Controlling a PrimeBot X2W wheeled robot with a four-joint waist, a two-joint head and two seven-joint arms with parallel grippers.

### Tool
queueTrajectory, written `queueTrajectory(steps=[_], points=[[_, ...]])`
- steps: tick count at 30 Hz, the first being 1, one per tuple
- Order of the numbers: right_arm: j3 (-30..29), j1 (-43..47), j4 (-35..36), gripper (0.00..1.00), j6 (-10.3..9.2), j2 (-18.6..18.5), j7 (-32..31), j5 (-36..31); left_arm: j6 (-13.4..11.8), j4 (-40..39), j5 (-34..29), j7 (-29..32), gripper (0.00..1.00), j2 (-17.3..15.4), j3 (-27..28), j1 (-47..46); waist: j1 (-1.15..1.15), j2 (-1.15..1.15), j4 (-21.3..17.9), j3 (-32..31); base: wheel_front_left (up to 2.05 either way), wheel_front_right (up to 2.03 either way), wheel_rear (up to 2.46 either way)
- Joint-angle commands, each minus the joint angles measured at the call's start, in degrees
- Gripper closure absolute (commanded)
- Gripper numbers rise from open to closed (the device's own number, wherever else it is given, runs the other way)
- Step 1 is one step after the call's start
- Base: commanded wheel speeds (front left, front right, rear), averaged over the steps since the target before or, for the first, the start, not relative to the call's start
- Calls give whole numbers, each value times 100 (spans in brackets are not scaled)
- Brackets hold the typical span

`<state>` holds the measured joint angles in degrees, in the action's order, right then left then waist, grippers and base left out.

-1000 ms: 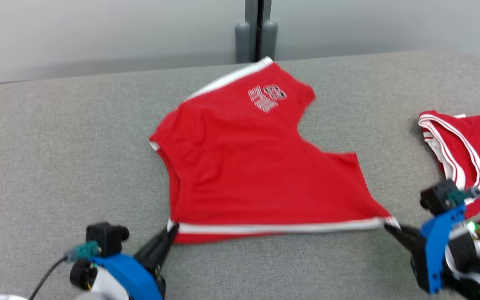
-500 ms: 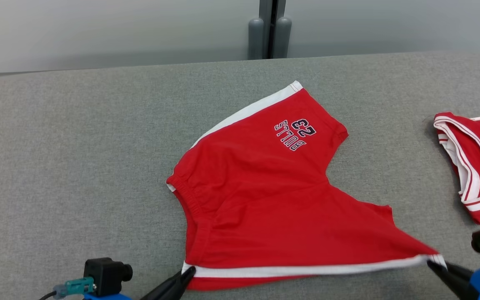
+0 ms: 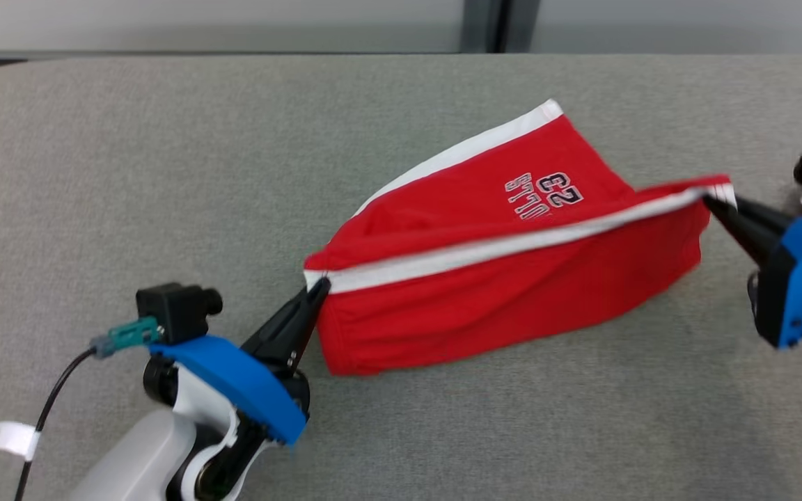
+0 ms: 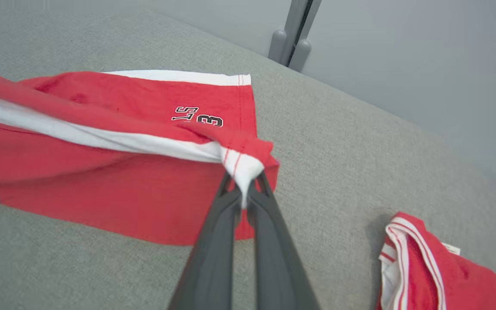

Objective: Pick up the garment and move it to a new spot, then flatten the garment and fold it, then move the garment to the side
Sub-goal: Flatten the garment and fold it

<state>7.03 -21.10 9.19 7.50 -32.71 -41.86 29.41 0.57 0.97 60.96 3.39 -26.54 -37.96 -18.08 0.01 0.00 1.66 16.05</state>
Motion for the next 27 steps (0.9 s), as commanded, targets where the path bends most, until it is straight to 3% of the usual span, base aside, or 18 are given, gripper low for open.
queueTrajectory(steps=[1, 7, 13, 21, 23, 24, 25, 27], points=[[203, -578, -391, 100, -1, 18, 215, 48, 38, 275, -64, -66, 100, 181, 9, -299, -1, 0, 265, 265, 0, 0, 0], [796, -1810, -1509, 100, -1, 89, 809, -12, 119, 991, -154, -355, 100, 726, 13, -846, -1, 0, 590, 610, 0, 0, 0], [1067, -2476, -2330, 100, -1, 205, 1078, 30, 269, 1492, -172, -607, 100, 1131, -32, -1134, -1, 0, 795, 809, 0, 0, 0], [1555, -3191, -3317, 100, -1, 219, 1361, 91, 402, 2171, -240, -1008, 100, 1530, -16, -1474, -1, 0, 930, 1008, 0, 0, 0], [1577, -3237, -3413, 100, -1, 224, 1412, 90, 422, 2226, -233, -1017, 95, 1567, -30, -1497, -1, 0, 934, 1017, 0, 0, 0], [1607, -3271, -3506, 56, -1, 218, 1458, 71, 451, 2262, -238, -1065, 43, 1590, -37, -1531, -1, 0, 937, 1022, 0, 0, 0], [1651, -3300, -3567, 0, -1, 220, 1534, 71, 462, 2299, -237, -1091, 0, 1614, -39, -1561, -1, 0, 942, 1026, 0, 0, 0], [1681, -3357, -3684, 0, -1, 249, 1784, 124, 507, 2372, -215, -1127, 0, 1671, -69, -1565, -1, 0, 945, 1023, 0, 0, 0]])
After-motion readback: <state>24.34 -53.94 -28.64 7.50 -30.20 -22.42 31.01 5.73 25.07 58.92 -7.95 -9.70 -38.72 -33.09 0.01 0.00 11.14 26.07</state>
